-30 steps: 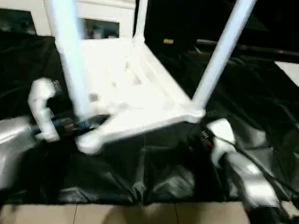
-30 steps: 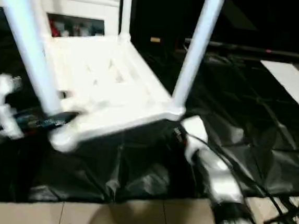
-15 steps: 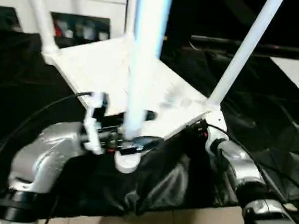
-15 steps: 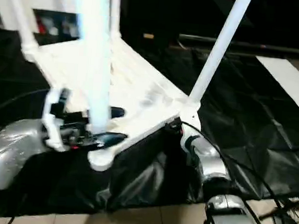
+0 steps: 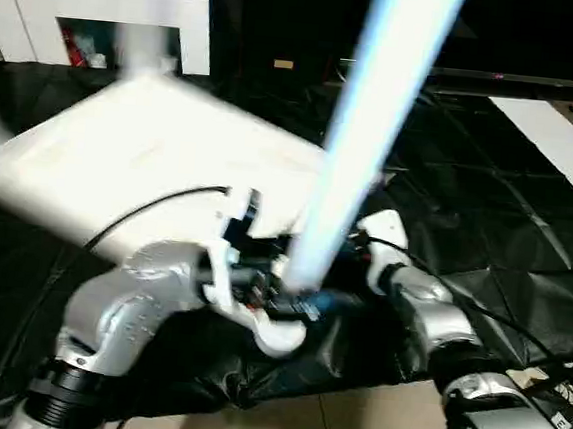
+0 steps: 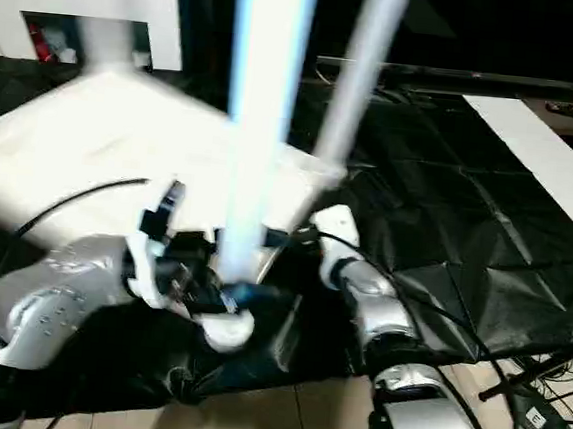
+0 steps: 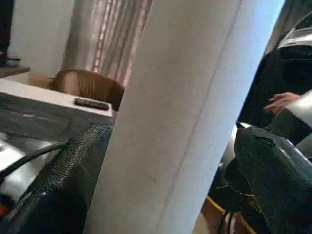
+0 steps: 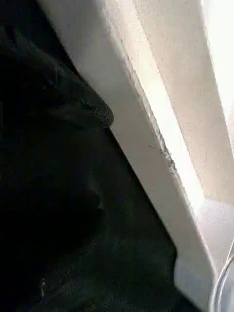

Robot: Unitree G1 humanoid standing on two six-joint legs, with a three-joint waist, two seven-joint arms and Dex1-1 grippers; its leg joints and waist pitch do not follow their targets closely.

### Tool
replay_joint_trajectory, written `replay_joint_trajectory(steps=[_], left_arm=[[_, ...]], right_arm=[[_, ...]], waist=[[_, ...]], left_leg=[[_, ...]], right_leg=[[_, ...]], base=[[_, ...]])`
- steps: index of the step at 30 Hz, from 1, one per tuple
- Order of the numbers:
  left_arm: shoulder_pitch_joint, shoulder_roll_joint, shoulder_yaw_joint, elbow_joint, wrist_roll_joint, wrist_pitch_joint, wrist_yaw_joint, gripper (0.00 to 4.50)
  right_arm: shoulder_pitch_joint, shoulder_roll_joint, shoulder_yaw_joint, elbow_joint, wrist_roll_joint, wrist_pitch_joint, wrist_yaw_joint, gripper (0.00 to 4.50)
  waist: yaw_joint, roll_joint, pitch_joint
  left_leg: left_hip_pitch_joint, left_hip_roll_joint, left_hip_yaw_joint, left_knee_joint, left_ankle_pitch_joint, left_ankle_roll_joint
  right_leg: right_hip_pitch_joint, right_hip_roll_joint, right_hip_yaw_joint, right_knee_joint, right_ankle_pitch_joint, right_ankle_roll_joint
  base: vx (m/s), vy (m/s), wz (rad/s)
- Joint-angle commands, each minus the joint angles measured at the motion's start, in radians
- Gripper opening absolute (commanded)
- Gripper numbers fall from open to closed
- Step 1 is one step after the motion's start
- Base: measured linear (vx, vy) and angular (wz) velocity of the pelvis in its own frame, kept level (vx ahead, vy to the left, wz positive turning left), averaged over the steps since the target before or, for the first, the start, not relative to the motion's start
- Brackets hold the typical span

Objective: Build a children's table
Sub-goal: Rotate table base

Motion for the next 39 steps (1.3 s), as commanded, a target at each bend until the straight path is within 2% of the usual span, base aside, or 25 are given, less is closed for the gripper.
replay_joint_trajectory(steps=[1,3,5,7,9,12,16,18,22,24,25,27,28,29,31,32,33,34,35,36,37,39], left_arm=[[-0.030,-0.017,-0.023,-0.001,0.032,-0.012,0.016,4.48],[-0.066,-0.039,-0.029,0.088,0.139,-0.088,0.089,4.48],[-0.100,-0.046,-0.036,0.166,0.226,-0.156,0.155,4.48],[-0.119,-0.044,-0.040,0.207,0.269,-0.193,0.188,4.48],[-0.168,-0.033,-0.045,0.306,0.349,-0.275,0.260,4.48],[-0.200,-0.029,-0.035,0.365,0.386,-0.309,0.300,4.48],[-0.230,-0.023,-0.028,0.455,0.449,-0.369,0.340,4.48],[-0.231,-0.016,-0.028,0.473,0.458,-0.368,0.338,4.48],[-0.224,-0.005,-0.031,0.486,0.458,-0.369,0.327,4.48],[-0.170,0.051,-0.049,0.478,0.439,-0.353,0.236,4.48],[-0.170,0.051,-0.049,0.478,0.439,-0.353,0.236,4.48],[-0.146,0.069,-0.047,0.471,0.434,-0.346,0.204,4.48],[-0.129,0.081,-0.041,0.455,0.417,-0.329,0.184,4.48],[-0.122,0.086,-0.039,0.447,0.410,-0.318,0.178,4.48],[-0.090,0.110,-0.028,0.405,0.375,-0.270,0.149,4.48],[-0.067,0.128,-0.019,0.379,0.363,-0.250,0.144,4.48],[-0.067,0.128,-0.019,0.379,0.363,-0.250,0.144,4.48],[-0.043,0.143,0.003,0.358,0.356,-0.242,0.155,4.48],[-0.027,0.152,0.019,0.346,0.354,-0.241,0.165,4.48],[-0.014,0.149,0.055,0.335,0.348,-0.244,0.200,4.48],[-0.010,0.147,0.071,0.332,0.345,-0.245,0.216,4.48],[-0.008,0.144,0.081,0.330,0.342,-0.246,0.227,4.48]], right_arm=[[-0.030,0.011,0.014,0.000,-0.002,-0.027,0.025,3.12],[-0.047,0.013,0.004,0.024,-0.008,-0.038,0.022,3.12],[-0.054,0.014,-0.006,0.029,-0.007,-0.042,0.018,3.12],[-0.058,0.014,-0.010,0.031,-0.005,-0.043,0.018,3.12],[-0.059,0.000,-0.013,0.037,-0.004,-0.049,0.014,3.12],[-0.056,-0.016,-0.022,0.038,-0.002,-0.055,0.010,3.12],[-0.046,-0.046,-0.043,0.035,0.006,-0.063,0.009,3.12],[-0.039,-0.061,-0.054,0.029,0.011,-0.062,0.008,3.12],[-0.025,-0.081,-0.064,0.013,0.018,-0.061,0.012,3.12],[0.032,-0.131,-0.080,-0.089,0.046,-0.031,0.068,3.12],[0.032,-0.131,-0.080,-0.089,0.046,-0.031,0.068,3.12],[0.062,-0.150,-0.082,-0.143,0.060,-0.009,0.114,3.12],[0.086,-0.160,-0.078,-0.184,0.065,0.004,0.138,3.12],[0.095,-0.164,-0.076,-0.201,0.067,0.009,0.147,3.12],[0.138,-0.182,-0.068,-0.276,0.075,0.028,0.186,3.12],[0.171,-0.192,-0.062,-0.333,0.083,0.045,0.206,3.12],[0.171,-0.192,-0.062,-0.333,0.083,0.045,0.206,3.12],[0.213,-0.204,-0.055,-0.411,0.091,0.067,0.219,3.12],[0.242,-0.212,-0.050,-0.463,0.098,0.084,0.227,3.12],[0.276,-0.217,-0.051,-0.532,0.110,0.109,0.224,3.12],[0.289,-0.219,-0.052,-0.559,0.115,0.119,0.221,3.12],[0.296,-0.219,-0.053,-0.576,0.119,0.127,0.219,3.12]], waist=[[0.015,0.019,-0.066],[0.019,0.021,-0.064],[0.024,0.022,-0.063],[0.030,0.021,-0.065],[0.040,0.023,-0.065],[0.044,0.023,-0.066],[0.048,0.024,-0.067],[0.050,0.024,-0.069],[0.053,0.025,-0.071],[0.057,0.026,-0.072],[0.059,0.026,-0.073],[0.061,0.029,-0.074],[0.064,0.039,-0.076],[0.064,0.035,-0.072],[0.065,0.037,-0.071],[0.069,0.038,-0.070],[0.069,0.038,-0.070],[0.067,0.038,-0.067],[0.070,0.037,-0.068],[0.073,0.040,-0.066],[0.072,0.039,-0.064],[0.073,0.041,-0.065]], left_leg=[[0.001,0.014,0.003,-0.069,-0.247,0.000],[0.009,0.014,0.004,-0.067,-0.275,-0.002],[0.009,0.012,0.002,-0.069,-0.285,0.002],[0.008,0.013,0.000,-0.069,-0.287,-0.004],[0.015,0.012,0.001,-0.067,-0.297,-0.005],[0.006,0.010,-0.002,-0.069,-0.280,-0.009],[0.008,0.009,-0.001,-0.067,-0.277,-0.006],[0.005,0.008,-0.002,-0.067,-0.270,-0.006],[0.006,0.010,0.000,-0.065,-0.254,-0.002],[0.002,0.010,-0.001,-0.066,-0.239,0.006],[0.002,0.011,-0.001,-0.066,-0.231,0.010],[0.005,0.011,0.002,-0.064,-0.213,0.020],[0.006,0.011,0.002,-0.063,-0.203,0.020],[0.005,0.013,0.003,-0.065,-0.213,0.021],[0.007,0.014,0.002,-0.067,-0.231,0.018],[0.006,0.015,0.001,-0.068,-0.237,0.017],[0.006,0.018,0.000,-0.070,-0.240,0.018],[0.008,0.013,0.002,-0.070,-0.255,0.018],[0.008,0.013,0.002,-0.069,-0.251,0.017],[0.007,0.015,0.001,-0.070,-0.244,0.020],[0.006,0.013,0.001,-0.072,-0.262,0.021],[0.011,0.011,0.001,-0.071,-0.283,0.016]], right_leg=[[0.069,-0.054,0.042,-0.070,-0.272,-0.177],[0.063,-0.051,0.042,-0.077,-0.311,-0.162],[0.063,-0.049,0.041,-0.083,-0.335,-0.145],[0.065,-0.055,0.041,-0.082,-0.365,-0.131],[0.058,-0.054,0.040,-0.088,-0.390,-0.120],[0.065,-0.054,0.038,-0.084,-0.384,-0.119],[0.062,-0.054,0.037,-0.088,-0.390,-0.116],[0.065,-0.055,0.036,-0.085,-0.383,-0.116],[0.065,-0.056,0.037,-0.080,-0.335,-0.142],[0.070,-0.055,0.038,-0.077,-0.296,-0.151],[0.072,-0.055,0.039,-0.074,-0.279,-0.152],[0.069,-0.052,0.040,-0.070,-0.238,-0.170],[0.069,-0.053,0.041,-0.066,-0.211,-0.187],[0.070,-0.053,0.040,-0.069,-0.214,-0.191],[0.070,-0.054,0.040,-0.071,-0.235,-0.193],[0.073,-0.055,0.041,-0.070,-0.238,-0.191],[0.072,-0.056,0.041,-0.070,-0.239,-0.189],[0.068,-0.051,0.039,-0.076,-0.277,-0.180],[0.072,-0.052,0.041,-0.076,-0.277,-0.174],[0.071,-0.051,0.043,-0.076,-0.269,-0.166],[0.070,-0.049,0.040,-0.082,-0.315,-0.147],[0.064,-0.050,0.038,-0.090,-0.379,-0.131]], base=[[0.000,0.000,0.00],[0.000,0.000,0.00],[0.000,0.000,0.00],[0.000,0.000,0.00],[0.000,0.000,0.00],[0.000,0.000,0.00],[0.000,0.000,0.00],[0.000,0.000,0.00],[0.000,0.000,0.00],[0.000,0.000,0.00],[0.000,0.000,0.00],[0.000,0.000,0.00],[0.000,0.000,0.00],[0.000,0.000,0.00],[0.000,0.000,0.00],[0.000,0.000,0.00],[0.000,0.000,0.00],[0.000,0.000,0.00],[0.000,0.000,0.00],[0.000,0.000,0.00],[0.000,0.000,0.00],[0.000,0.000,0.00]])
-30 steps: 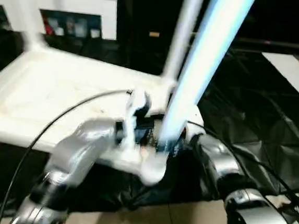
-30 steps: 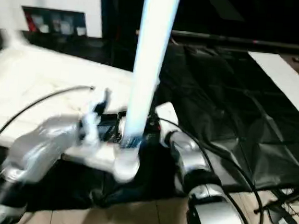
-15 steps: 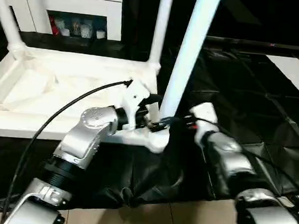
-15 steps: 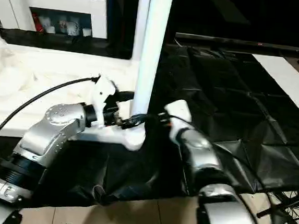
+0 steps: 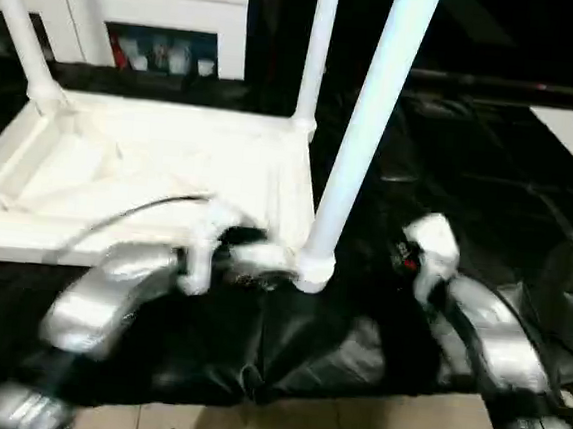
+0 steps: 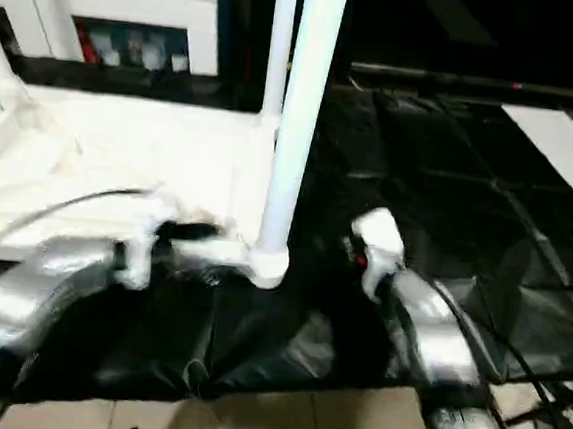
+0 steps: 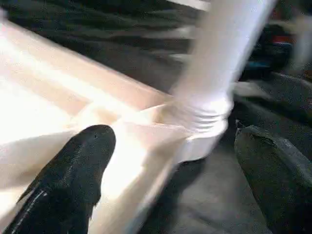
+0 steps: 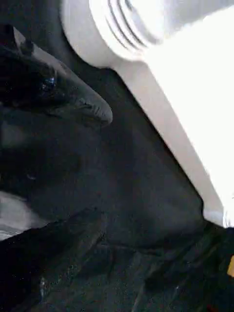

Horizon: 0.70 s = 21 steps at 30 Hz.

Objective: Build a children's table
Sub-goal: Rotate table base

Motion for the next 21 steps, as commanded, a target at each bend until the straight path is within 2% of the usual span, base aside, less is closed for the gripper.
replay_joint_trajectory(steps=[1,2,3,4,5,6,7,9,10,11,12,13,14,15,16,17,18,19,20,21], left_arm=[[-0.010,-0.022,0.021,-0.020,-0.003,-0.006,0.056,4.48],[-0.007,-0.073,0.099,-0.016,0.042,-0.039,0.242,4.48],[-0.007,-0.073,0.099,-0.016,0.042,-0.039,0.242,4.48],[0.012,-0.111,0.150,-0.044,0.056,-0.048,0.350,4.48],[0.047,-0.146,0.187,-0.090,0.080,-0.059,0.454,4.48],[0.054,-0.151,0.189,-0.098,0.087,-0.063,0.469,4.48],[0.070,-0.160,0.191,-0.116,0.104,-0.072,0.498,4.48],[0.086,-0.173,0.189,-0.132,0.128,-0.088,0.531,4.48],[0.095,-0.193,0.172,-0.140,0.173,-0.107,0.581,4.48],[0.095,-0.193,0.172,-0.140,0.173,-0.107,0.581,4.48],[0.095,-0.197,0.162,-0.138,0.194,-0.119,0.598,4.48],[0.095,-0.197,0.162,-0.138,0.194,-0.119,0.598,4.48],[0.083,-0.204,0.159,-0.134,0.217,-0.086,0.640,4.48],[0.083,-0.204,0.159,-0.134,0.217,-0.086,0.640,4.48],[0.076,-0.213,0.171,-0.127,0.224,-0.054,0.681,4.48],[0.076,-0.215,0.173,-0.128,0.225,-0.047,0.688,4.48],[0.081,-0.219,0.177,-0.130,0.227,-0.035,0.702,4.48],[0.088,-0.216,0.174,-0.140,0.237,-0.030,0.708,4.48],[0.088,-0.216,0.174,-0.140,0.237,-0.030,0.708,4.48],[0.097,-0.215,0.168,-0.153,0.243,-0.022,0.714,4.48]], right_arm=[[-0.002,-0.003,-0.001,-0.054,0.011,0.026,-0.016,3.12],[0.026,0.025,-0.019,-0.132,-0.012,0.095,-0.107,3.12],[0.026,0.025,-0.019,-0.132,-0.012,0.095,-0.107,3.12],[0.049,0.057,-0.040,-0.192,-0.032,0.110,-0.188,3.12],[0.085,0.098,-0.058,-0.269,-0.064,0.103,-0.273,3.12],[0.092,0.105,-0.059,-0.282,-0.071,0.096,-0.285,3.12],[0.107,0.119,-0.059,-0.308,-0.085,0.077,-0.307,3.12],[0.124,0.130,-0.050,-0.347,-0.092,0.084,-0.327,3.12],[0.126,0.153,-0.032,-0.367,-0.081,0.098,-0.336,3.12],[0.126,0.153,-0.032,-0.367,-0.081,0.098,-0.336,3.12],[0.124,0.164,-0.022,-0.368,-0.075,0.101,-0.339,3.12],[0.124,0.164,-0.022,-0.368,-0.075,0.101,-0.339,3.12],[0.118,0.173,-0.013,-0.359,-0.065,0.102,-0.338,3.12],[0.118,0.173,-0.013,-0.359,-0.065,0.102,-0.338,3.12],[0.114,0.190,-0.021,-0.346,-0.045,0.116,-0.347,3.12],[0.114,0.194,-0.024,-0.346,-0.040,0.121,-0.349,3.12],[0.117,0.198,-0.027,-0.343,-0.036,0.133,-0.347,3.12],[0.124,0.196,-0.026,-0.344,-0.032,0.143,-0.335,3.12],[0.124,0.196,-0.026,-0.344,-0.032,0.143,-0.335,3.12],[0.137,0.190,-0.021,-0.350,-0.036,0.146,-0.325,3.12]], waist=[[0.002,0.013,-0.064],[0.002,0.025,-0.060],[0.002,0.025,-0.060],[0.001,0.017,-0.061],[-0.002,0.022,-0.059],[-0.001,0.035,-0.060],[-0.008,0.026,-0.059],[-0.012,0.028,-0.063],[0.001,0.010,-0.058],[-0.005,0.041,-0.054],[-0.019,0.056,-0.056],[-0.023,0.072,-0.053],[-0.042,0.076,-0.054],[-0.045,0.086,-0.052],[-0.042,0.079,-0.044],[-0.048,0.070,-0.047],[-0.024,0.033,-0.033],[0.008,0.013,-0.038],[0.039,-0.010,-0.040],[0.061,-0.021,-0.064]], left_leg=[[0.010,0.010,0.002,-0.072,-0.295,0.015],[0.014,0.008,0.000,-0.070,-0.325,0.004],[0.014,0.008,0.000,-0.070,-0.325,0.004],[0.013,0.005,0.001,-0.068,-0.325,0.004],[0.008,0.002,-0.002,-0.067,-0.322,-0.006],[0.010,0.006,-0.006,-0.071,-0.329,-0.010],[0.009,0.002,-0.006,-0.068,-0.344,-0.005],[0.012,-0.003,-0.006,-0.066,-0.351,0.004],[-0.049,-0.010,-0.049,-0.095,-0.353,0.040],[-0.051,0.002,-0.065,-0.113,-0.380,0.044],[-0.042,0.022,-0.103,-0.117,-0.472,0.038],[-0.037,0.043,-0.131,-0.129,-0.543,0.020],[-0.018,0.099,-0.221,-0.175,-0.651,0.032],[0.001,0.110,-0.251,-0.180,-0.644,0.053],[-0.009,0.086,-0.251,-0.175,-0.619,0.099],[0.026,0.131,-0.188,-0.155,-0.573,0.109],[-0.007,0.024,-0.097,-0.064,-0.492,0.093],[0.023,-0.056,-0.034,0.044,-0.355,0.069],[-0.012,-0.044,-0.030,0.103,-0.148,0.056],[-0.067,-0.037,-0.046,0.088,-0.124,0.066]], right_leg=[[0.061,-0.052,0.036,-0.089,-0.406,-0.128],[0.056,-0.049,0.033,-0.098,-0.462,-0.103],[0.056,-0.049,0.033,-0.098,-0.462,-0.103],[0.056,-0.047,0.030,-0.105,-0.488,-0.079],[0.055,-0.046,0.026,-0.110,-0.536,-0.043],[0.054,-0.049,0.026,-0.112,-0.545,-0.036],[0.050,-0.047,0.020,-0.122,-0.583,-0.011],[0.046,-0.043,0.017,-0.127,-0.603,0.016],[0.098,-0.071,-0.022,-0.095,-0.575,0.001],[0.094,-0.060,-0.038,-0.103,-0.571,-0.007],[0.094,-0.062,-0.060,-0.098,-0.493,-0.036],[0.099,-0.056,-0.067,-0.086,-0.439,-0.064],[0.090,-0.027,-0.060,0.006,-0.224,-0.146],[0.071,-0.018,-0.058,0.033,-0.210,-0.184],[0.068,-0.017,-0.039,0.051,-0.228,-0.225],[0.042,-0.032,-0.011,0.038,-0.216,-0.221],[0.046,-0.077,0.040,-0.072,-0.364,-0.220],[0.018,-0.112,0.034,-0.146,-0.628,-0.126],[0.042,-0.163,0.099,-0.175,-1.059,0.104],[0.110,-0.173,0.140,-0.125,-1.006,0.182]], base=[[0.000,0.000,0.00],[0.000,0.000,0.00],[0.000,0.000,0.00],[0.000,0.000,0.00],[0.000,0.000,0.00],[0.000,0.000,0.00],[0.000,0.000,0.00],[0.000,0.000,0.00],[0.000,0.000,0.00],[0.000,0.000,0.00],[-0.021,-0.021,0.43],[-0.013,-0.068,0.71],[0.006,-0.052,0.56],[0.045,-0.122,0.60],[0.036,-0.075,0.33],[0.062,-0.169,0.70],[0.048,-0.193,0.55],[0.048,-0.193,0.55],[0.023,-0.172,0.12],[0.022,-0.128,0.02]])
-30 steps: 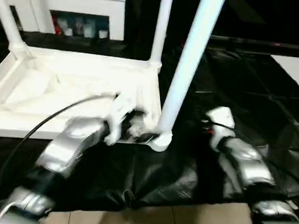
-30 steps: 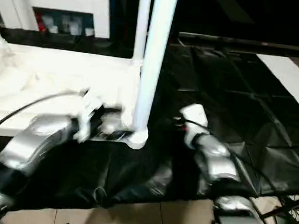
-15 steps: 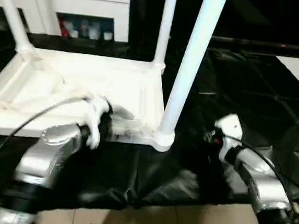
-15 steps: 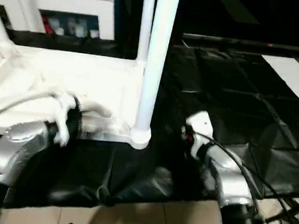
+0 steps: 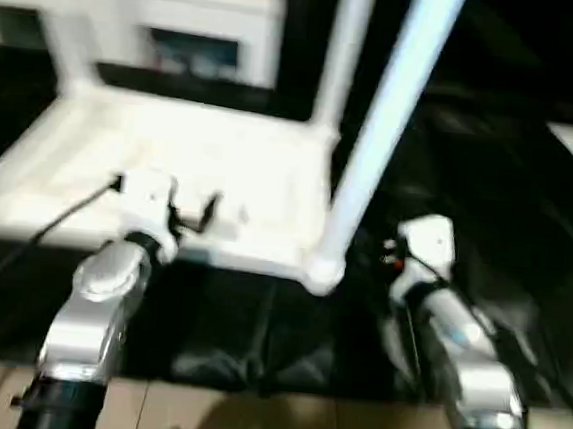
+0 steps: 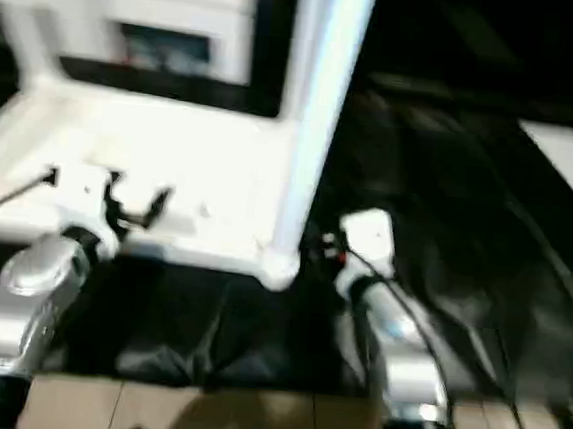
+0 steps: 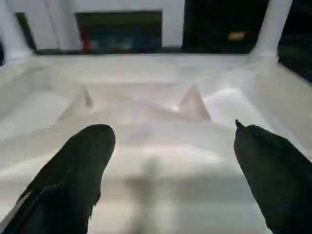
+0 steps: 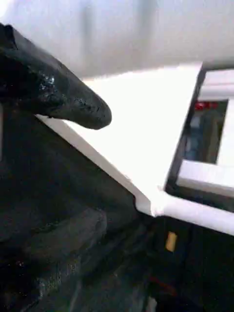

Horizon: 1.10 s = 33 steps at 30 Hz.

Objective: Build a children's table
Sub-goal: Rotate table base

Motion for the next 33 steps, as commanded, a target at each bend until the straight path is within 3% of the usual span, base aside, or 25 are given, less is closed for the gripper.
replay_joint_trajectory(steps=[1,2,3,4,5,6,7,8,9,11,12,13,14,17,18,20,21,23,24,25,26,27,30,31,33], left_arm=[[0.006,0.009,-0.023,-0.039,0.023,0.028,0.012,4.48],[0.006,0.009,-0.023,-0.039,0.023,0.028,0.012,4.48],[0.010,0.009,-0.035,-0.047,0.018,0.050,0.003,4.48],[0.010,0.010,-0.049,-0.048,0.020,0.049,-0.012,4.48],[0.009,0.011,-0.065,-0.047,0.023,0.044,-0.031,4.48],[0.001,0.014,-0.095,-0.031,0.027,0.033,-0.065,4.48],[-0.006,0.014,-0.111,-0.016,0.022,0.021,-0.094,4.48],[-0.020,0.010,-0.150,0.014,0.009,-0.004,-0.155,4.48],[-0.033,0.002,-0.161,0.053,-0.015,-0.037,-0.206,4.48],[-0.058,-0.002,-0.185,0.102,-0.057,-0.067,-0.314,4.48],[-0.060,-0.002,-0.187,0.104,-0.059,-0.067,-0.322,4.48],[-0.084,0.005,-0.209,0.137,-0.092,-0.076,-0.426,4.48],[-0.105,0.011,-0.216,0.173,-0.103,-0.085,-0.484,4.48],[-0.158,0.024,-0.230,0.253,-0.103,-0.098,-0.572,4.48],[-0.177,0.030,-0.233,0.283,-0.095,-0.106,-0.589,4.50],[-0.232,0.062,-0.242,0.361,-0.089,-0.133,-0.678,4.50],[-0.247,0.071,-0.245,0.379,-0.093,-0.134,-0.708,4.50],[-0.330,0.122,-0.283,0.492,-0.076,-0.169,-0.837,4.50],[-0.366,0.141,-0.295,0.548,-0.066,-0.196,-0.888,4.50],[-0.380,0.147,-0.299,0.569,-0.061,-0.206,-0.906,4.50],[-0.400,0.151,-0.302,0.600,-0.056,-0.221,-0.931,4.50],[-0.437,0.164,-0.315,0.654,-0.039,-0.239,-0.979,4.50],[-0.490,0.175,-0.332,0.729,-0.016,-0.268,-1.033,4.31],[-0.505,0.175,-0.333,0.745,-0.017,-0.271,-1.049,4.12],[-0.519,0.175,-0.334,0.758,-0.018,-0.264,-1.068,4.12]], right_arm=[[0.024,-0.007,0.003,-0.012,0.008,0.017,0.020,3.12],[0.024,-0.007,0.003,-0.012,0.008,0.017,0.020,3.12],[0.038,-0.012,0.003,-0.019,0.003,0.018,0.019,3.12],[0.049,-0.014,-0.003,-0.027,0.003,0.027,0.013,3.12],[0.059,-0.015,-0.009,-0.037,0.003,0.038,0.004,3.12],[0.078,-0.018,-0.026,-0.067,0.016,0.048,0.001,3.12],[0.090,-0.021,-0.040,-0.083,0.029,0.055,0.001,3.12],[0.116,-0.030,-0.073,-0.120,0.060,0.069,0.007,3.12],[0.129,-0.039,-0.087,-0.133,0.065,0.070,0.008,3.12],[0.138,-0.066,-0.108,-0.145,0.069,0.080,0.015,3.12],[0.138,-0.068,-0.109,-0.146,0.070,0.082,0.015,3.12],[0.135,-0.094,-0.121,-0.146,0.069,0.087,0.020,3.12],[0.127,-0.107,-0.126,-0.140,0.063,0.093,0.021,3.12],[0.117,-0.141,-0.129,-0.136,0.068,0.100,0.055,3.12],[0.116,-0.155,-0.128,-0.141,0.067,0.113,0.063,3.29],[0.105,-0.197,-0.112,-0.147,0.073,0.148,0.109,3.40],[0.101,-0.211,-0.107,-0.148,0.077,0.159,0.125,3.50],[0.079,-0.281,-0.082,-0.131,0.106,0.176,0.238,3.50],[0.067,-0.309,-0.068,-0.113,0.112,0.174,0.287,3.50],[0.062,-0.323,-0.061,-0.104,0.112,0.170,0.310,3.50],[0.054,-0.339,-0.053,-0.092,0.109,0.167,0.335,3.50],[0.042,-0.369,-0.045,-0.078,0.120,0.172,0.394,3.50],[0.031,-0.417,-0.032,-0.057,0.127,0.163,0.482,3.52],[0.025,-0.430,-0.028,-0.050,0.125,0.159,0.498,3.53],[0.020,-0.438,-0.028,-0.046,0.131,0.166,0.513,3.53]], waist=[[0.047,0.011,-0.066],[0.053,-0.004,-0.069],[0.067,0.014,-0.067],[0.063,0.021,-0.065],[0.049,0.053,-0.070],[0.036,0.057,-0.068],[0.015,0.095,-0.070],[0.015,0.116,-0.066],[0.007,0.099,-0.053],[-0.003,0.085,-0.043],[-0.010,0.073,-0.043],[-0.017,0.073,-0.048],[-0.028,0.078,-0.049],[-0.049,0.068,-0.053],[-0.052,0.070,-0.053],[-0.073,0.059,-0.055],[-0.074,0.063,-0.059],[-0.071,0.040,-0.064],[-0.075,0.037,-0.059],[-0.075,0.036,-0.065],[-0.074,0.035,-0.073],[-0.078,0.020,-0.070],[-0.068,0.023,-0.079],[-0.063,0.013,-0.083],[-0.058,0.008,-0.084]], left_leg=[[-0.042,-0.007,-0.016,0.003,-0.096,0.068],[-0.043,-0.008,-0.035,0.007,-0.107,0.106],[-0.021,0.007,-0.047,-0.013,-0.067,0.102],[-0.012,0.016,-0.046,-0.038,-0.029,0.096],[0.015,0.032,-0.030,-0.098,0.049,0.109],[0.029,0.049,-0.030,-0.113,0.049,0.133],[0.060,0.096,-0.032,-0.127,-0.098,0.120],[0.057,0.088,-0.026,-0.132,-0.169,0.104],[0.068,0.074,-0.002,-0.144,-0.345,0.050],[0.085,0.041,0.020,-0.142,-0.439,0.001],[0.085,0.035,0.026,-0.144,-0.416,0.006],[0.065,0.035,0.025,-0.154,-0.326,0.019],[0.058,0.037,0.022,-0.159,-0.305,0.026],[0.044,0.034,0.020,-0.162,-0.265,0.041],[0.040,0.034,0.017,-0.162,-0.258,0.044],[0.039,0.032,0.018,-0.158,-0.271,0.053],[0.039,0.032,0.019,-0.154,-0.239,0.061],[0.027,0.032,0.019,-0.152,-0.173,0.095],[0.037,0.030,0.025,-0.148,-0.186,0.110],[0.038,0.031,0.027,-0.145,-0.168,0.111],[0.025,0.038,0.023,-0.142,-0.087,0.120],[0.026,0.044,0.026,-0.142,-0.065,0.137],[0.033,0.046,0.030,-0.133,-0.020,0.166],[0.031,0.050,0.031,-0.127,0.050,0.199],[0.031,0.051,0.034,-0.122,0.077,0.221]], right_leg=[[0.072,-0.223,0.221,-0.167,-0.708,0.242],[0.089,-0.242,0.243,-0.160,-0.475,0.120],[0.087,-0.230,0.219,-0.159,-0.246,-0.086],[0.082,-0.197,0.189,-0.145,-0.141,-0.170],[0.056,-0.104,0.109,-0.114,-0.032,-0.214],[0.041,-0.072,0.090,-0.103,-0.027,-0.202],[0.021,-0.068,0.079,-0.106,-0.057,-0.163],[0.024,-0.071,0.082,-0.116,-0.085,-0.157],[0.021,-0.077,0.086,-0.141,-0.214,-0.143],[0.019,-0.091,0.090,-0.174,-0.439,-0.094],[0.024,-0.095,0.091,-0.183,-0.491,-0.069],[0.040,-0.107,0.090,-0.185,-0.549,-0.015],[0.043,-0.109,0.086,-0.189,-0.556,0.002],[0.052,-0.108,0.080,-0.189,-0.510,0.018],[0.055,-0.111,0.080,-0.187,-0.504,0.016],[0.053,-0.110,0.077,-0.191,-0.527,0.010],[0.053,-0.113,0.081,-0.185,-0.493,-0.006],[0.060,-0.113,0.083,-0.171,-0.424,-0.026],[0.048,-0.111,0.084,-0.179,-0.455,-0.026],[0.052,-0.113,0.084,-0.175,-0.428,-0.035],[0.061,-0.113,0.085,-0.151,-0.273,-0.073],[0.056,-0.111,0.082,-0.144,-0.180,-0.114],[0.060,-0.118,0.084,-0.123,-0.043,-0.190],[0.062,-0.120,0.083,-0.106,0.071,-0.232],[0.062,-0.123,0.083,-0.099,0.120,-0.256]], base=[[0.022,-0.128,0.02],[0.026,-0.076,0.22],[-0.002,-0.011,0.27],[-0.016,0.014,0.33],[-0.021,0.035,0.19],[-0.028,0.053,0.14],[0.000,0.000,0.00],[-0.041,0.062,0.19],[-0.052,0.068,0.23],[-0.051,0.064,0.22],[0.000,0.000,0.00],[-0.055,0.058,0.12],[0.000,0.000,0.00],[0.000,0.000,0.00],[0.000,0.000,0.00],[0.000,0.000,0.00],[0.000,0.000,0.00],[0.000,0.000,0.00],[0.000,0.000,0.00],[0.000,0.000,0.00],[0.000,0.000,0.00],[0.000,0.000,0.00],[0.074,0.005,0.02],[0.000,0.000,0.00],[0.000,0.000,0.00]])
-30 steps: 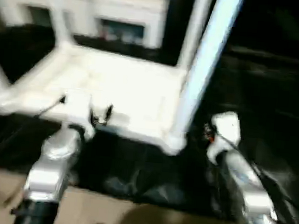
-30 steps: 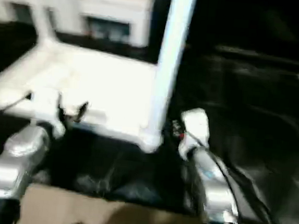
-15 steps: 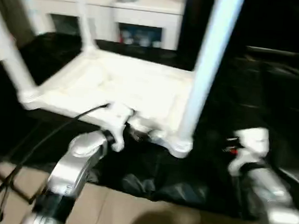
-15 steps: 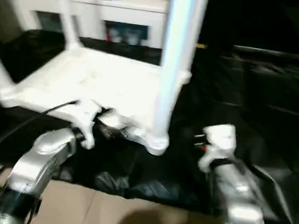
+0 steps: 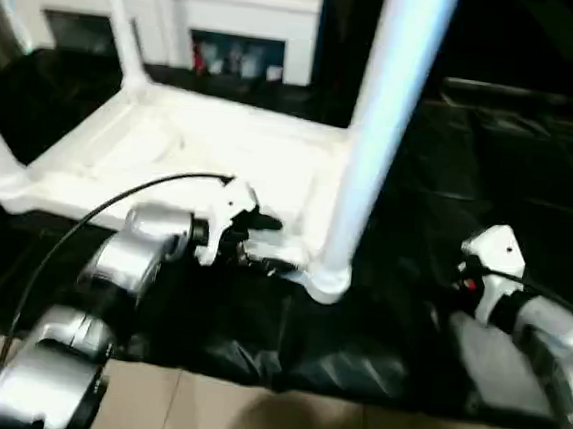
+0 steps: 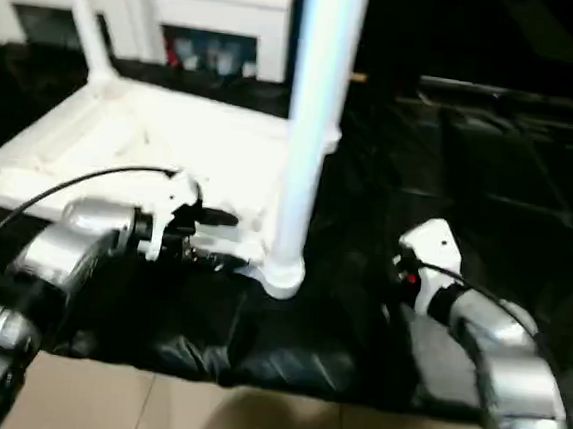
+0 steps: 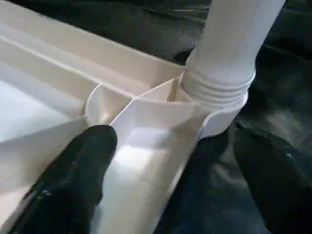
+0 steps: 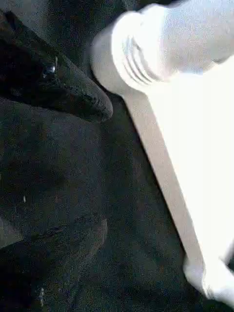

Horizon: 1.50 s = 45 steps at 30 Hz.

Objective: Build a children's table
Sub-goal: Rotate table base

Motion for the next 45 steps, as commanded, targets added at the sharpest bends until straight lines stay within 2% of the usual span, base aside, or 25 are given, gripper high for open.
replay_joint_trajectory(steps=[1,2,4,5,6,7,8,9,13,14,16,17,19,20,22,23,24,26,27,31,33,36,39,42,45], left_arm=[[-0.035,0.004,-0.015,0.030,0.010,-0.013,-0.037,4.00],[-0.051,0.004,-0.026,0.054,0.016,-0.021,-0.055,4.00],[-0.096,-0.006,-0.043,0.149,0.057,-0.091,-0.053,3.86],[-0.118,-0.013,-0.046,0.202,0.080,-0.126,-0.044,3.70],[-0.126,-0.016,-0.046,0.222,0.090,-0.140,-0.031,3.57],[-0.132,-0.020,-0.045,0.238,0.093,-0.147,-0.028,3.57],[-0.137,-0.024,-0.042,0.253,0.095,-0.154,-0.026,3.38],[-0.142,-0.028,-0.039,0.269,0.100,-0.168,-0.016,3.38],[-0.152,-0.036,-0.051,0.309,0.128,-0.219,0.019,3.11],[-0.160,-0.039,-0.058,0.329,0.136,-0.231,0.018,3.00],[-0.180,-0.046,-0.062,0.372,0.151,-0.256,0.020,2.88],[-0.195,-0.051,-0.058,0.397,0.157,-0.269,0.021,2.67],[-0.195,-0.051,-0.058,0.397,0.157,-0.269,0.021,2.58],[-0.211,-0.059,-0.052,0.423,0.169,-0.285,0.032,2.55],[-0.222,-0.064,-0.049,0.442,0.179,-0.293,0.038,2.38],[-0.234,-0.066,-0.054,0.460,0.191,-0.293,0.036,2.24],[-0.235,-0.066,-0.054,0.462,0.192,-0.293,0.036,2.16],[-0.247,-0.063,-0.066,0.478,0.208,-0.282,0.019,2.05],[-0.252,-0.062,-0.073,0.486,0.217,-0.282,0.012,1.79],[-0.260,-0.062,-0.082,0.497,0.231,-0.282,0.011,1.61],[-0.266,-0.063,-0.086,0.508,0.245,-0.285,0.008,1.35],[-0.279,-0.067,-0.085,0.524,0.269,-0.283,0.003,1.25],[-0.285,-0.066,-0.094,0.529,0.286,-0.278,0.008,0.89],[-0.288,-0.067,-0.099,0.531,0.299,-0.271,0.009,0.85],[-0.284,-0.064,-0.117,0.530,0.321,-0.269,-0.004,0.59]], right_arm=[[-0.018,-0.024,0.003,0.009,0.019,0.014,0.031,3.53],[-0.024,-0.033,0.008,0.012,0.024,0.016,0.043,3.53],[-0.033,-0.046,0.027,0.011,0.032,0.021,0.078,3.53],[-0.034,-0.048,0.033,0.011,0.033,0.019,0.094,3.53],[-0.031,-0.046,0.037,0.005,0.038,0.023,0.102,3.53],[-0.025,-0.045,0.043,-0.006,0.041,0.025,0.111,3.53],[-0.019,-0.046,0.048,-0.014,0.043,0.025,0.118,3.53],[-0.010,-0.046,0.054,-0.024,0.041,0.024,0.124,3.53],[0.016,-0.047,0.061,-0.052,0.045,0.030,0.130,3.53],[0.030,-0.051,0.061,-0.073,0.054,0.040,0.134,3.53],[0.040,-0.060,0.059,-0.093,0.063,0.051,0.138,3.53],[0.043,-0.065,0.058,-0.105,0.067,0.061,0.136,3.53],[0.043,-0.065,0.058,-0.105,0.067,0.061,0.136,3.53],[0.051,-0.070,0.054,-0.119,0.068,0.069,0.136,3.53],[0.059,-0.074,0.051,-0.135,0.071,0.076,0.137,3.53],[0.075,-0.080,0.050,-0.157,0.078,0.088,0.144,3.53],[0.076,-0.081,0.050,-0.160,0.079,0.089,0.145,3.53],[0.086,-0.085,0.054,-0.165,0.074,0.087,0.144,3.53],[0.086,-0.083,0.055,-0.163,0.071,0.086,0.138,3.53],[0.086,-0.078,0.057,-0.169,0.072,0.090,0.130,3.53],[0.089,-0.080,0.059,-0.175,0.072,0.091,0.130,3.53],[0.085,-0.080,0.061,-0.174,0.073,0.093,0.122,3.53],[0.078,-0.077,0.061,-0.168,0.074,0.092,0.119,3.53],[0.073,-0.070,0.070,-0.160,0.067,0.083,0.114,3.53],[0.067,-0.064,0.078,-0.153,0.061,0.074,0.111,3.53]], waist=[[0.008,-0.020,-0.082],[0.011,-0.017,-0.080],[0.013,-0.021,-0.073],[0.018,-0.021,-0.068],[0.025,-0.013,-0.065],[0.026,-0.016,-0.063],[0.028,-0.019,-0.060],[0.031,-0.013,-0.059],[0.031,-0.018,-0.062],[0.031,-0.007,-0.064],[0.031,-0.010,-0.065],[0.030,0.003,-0.066],[0.029,-0.005,-0.066],[0.030,-0.003,-0.067],[0.030,-0.005,-0.066],[0.031,0.001,-0.066],[0.030,-0.003,-0.066],[0.029,-0.001,-0.066],[0.028,0.003,-0.065],[0.027,0.002,-0.063],[0.028,0.005,-0.064],[0.028,0.009,-0.065],[0.028,0.008,-0.065],[0.029,0.010,-0.065],[0.027,0.009,-0.065]], left_leg=[[0.009,0.086,-0.032,-0.059,0.097,0.188],[0.008,0.086,-0.031,-0.057,0.089,0.191],[0.009,0.086,-0.028,-0.060,0.040,0.179],[0.012,0.084,-0.026,-0.061,-0.012,0.159],[0.015,0.088,-0.026,-0.064,-0.057,0.128],[0.017,0.088,-0.025,-0.066,-0.074,0.114],[0.015,0.090,-0.027,-0.071,-0.102,0.087],[0.020,0.091,-0.029,-0.074,-0.125,0.067],[0.020,0.091,-0.030,-0.075,-0.121,0.056],[0.018,0.090,-0.032,-0.075,-0.112,0.053],[0.017,0.089,-0.032,-0.074,-0.106,0.060],[0.017,0.090,-0.034,-0.075,-0.104,0.056],[0.017,0.090,-0.033,-0.074,-0.108,0.055],[0.016,0.091,-0.033,-0.074,-0.107,0.054],[0.017,0.087,-0.031,-0.073,-0.108,0.060],[0.014,0.088,-0.034,-0.073,-0.105,0.059],[0.016,0.089,-0.033,-0.073,-0.107,0.063],[0.014,0.090,-0.034,-0.074,-0.109,0.062],[0.015,0.089,-0.034,-0.074,-0.117,0.058],[0.016,0.087,-0.033,-0.074,-0.138,0.050],[0.017,0.090,-0.036,-0.076,-0.131,0.049],[0.017,0.090,-0.036,-0.076,-0.128,0.049],[0.015,0.089,-0.036,-0.075,-0.126,0.052],[0.015,0.090,-0.036,-0.076,-0.128,0.052],[0.015,0.089,-0.036,-0.076,-0.128,0.053]], right_leg=[[0.063,-0.113,0.058,-0.023,0.073,-0.283],[0.062,-0.113,0.057,-0.026,0.057,-0.287],[0.061,-0.111,0.056,-0.038,-0.022,-0.278],[0.060,-0.110,0.056,-0.052,-0.104,-0.257],[0.061,-0.116,0.059,-0.059,-0.171,-0.243],[0.059,-0.114,0.059,-0.065,-0.200,-0.235],[0.062,-0.114,0.058,-0.068,-0.245,-0.221],[0.062,-0.115,0.059,-0.071,-0.277,-0.209],[0.064,-0.114,0.061,-0.072,-0.265,-0.195],[0.065,-0.113,0.061,-0.069,-0.247,-0.201],[0.067,-0.111,0.061,-0.069,-0.216,-0.200],[0.067,-0.111,0.060,-0.067,-0.200,-0.209],[0.069,-0.111,0.060,-0.067,-0.189,-0.214],[0.070,-0.113,0.061,-0.065,-0.184,-0.222],[0.070,-0.109,0.060,-0.069,-0.191,-0.220],[0.073,-0.111,0.060,-0.067,-0.191,-0.218],[0.072,-0.109,0.060,-0.069,-0.192,-0.213],[0.073,-0.111,0.059,-0.069,-0.194,-0.215],[0.071,-0.110,0.059,-0.071,-0.203,-0.218],[0.071,-0.110,0.059,-0.077,-0.247,-0.212],[0.071,-0.110,0.059,-0.075,-0.241,-0.210],[0.071,-0.111,0.060,-0.073,-0.209,-0.219],[0.073,-0.111,0.059,-0.072,-0.197,-0.227],[0.073,-0.112,0.059,-0.074,-0.211,-0.226],[0.073,-0.113,0.059,-0.074,-0.219,-0.223]], base=[[0.000,0.000,0.00],[0.000,0.000,0.00],[0.000,0.000,0.00],[0.000,0.000,0.00],[0.000,0.000,0.00],[0.000,0.000,0.00],[0.000,0.000,0.00],[0.000,0.000,0.00],[0.000,0.000,0.00],[0.000,0.000,0.00],[0.000,0.000,0.00],[0.000,0.000,0.00],[0.000,0.000,0.00],[0.000,0.000,0.00],[0.000,0.000,0.00],[0.000,0.000,0.00],[0.000,0.000,0.00],[0.000,0.000,0.00],[0.000,0.000,0.00],[0.000,0.000,0.00],[0.000,0.000,0.00],[0.000,0.000,0.00],[0.000,0.000,0.00],[0.000,0.000,0.00],[0.000,0.000,0.00]])
